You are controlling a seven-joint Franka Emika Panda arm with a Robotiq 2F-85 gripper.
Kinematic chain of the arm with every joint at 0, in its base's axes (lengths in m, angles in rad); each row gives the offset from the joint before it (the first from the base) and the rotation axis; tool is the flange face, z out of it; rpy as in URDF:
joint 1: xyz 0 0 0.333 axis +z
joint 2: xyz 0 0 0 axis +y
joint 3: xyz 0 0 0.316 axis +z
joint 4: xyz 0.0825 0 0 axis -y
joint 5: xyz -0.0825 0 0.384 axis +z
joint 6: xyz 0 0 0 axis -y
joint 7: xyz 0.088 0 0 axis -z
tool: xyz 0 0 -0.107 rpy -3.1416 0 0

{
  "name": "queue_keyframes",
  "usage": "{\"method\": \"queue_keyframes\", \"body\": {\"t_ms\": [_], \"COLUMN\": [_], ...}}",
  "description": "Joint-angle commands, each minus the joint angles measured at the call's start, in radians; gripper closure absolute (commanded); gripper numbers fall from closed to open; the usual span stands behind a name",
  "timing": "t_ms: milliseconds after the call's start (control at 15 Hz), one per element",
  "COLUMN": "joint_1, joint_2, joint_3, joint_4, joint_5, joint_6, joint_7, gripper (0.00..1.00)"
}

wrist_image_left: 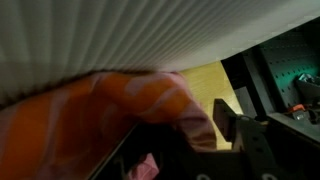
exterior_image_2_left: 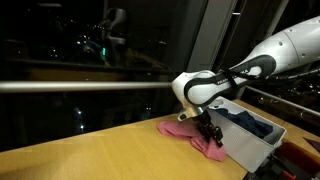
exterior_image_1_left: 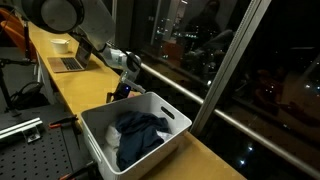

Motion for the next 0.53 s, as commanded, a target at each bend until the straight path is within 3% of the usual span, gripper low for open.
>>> {"method": "queue_keyframes", "body": {"t_ms": [0,200,467], "joint_1": [0.002,0.043,0.080], "joint_2": [-0.050,-0.158,-0.330], "joint_3": [0.016,0.031,0.046], "joint_4": [-0.023,-0.063,-0.123], "joint_5": [-0.004,-0.010,-0.021], "joint_6": [0.016,0.071,0.127], "joint_7": [0.028,0.128,0.264], "gripper": [0.80,1.00,0.99]}}
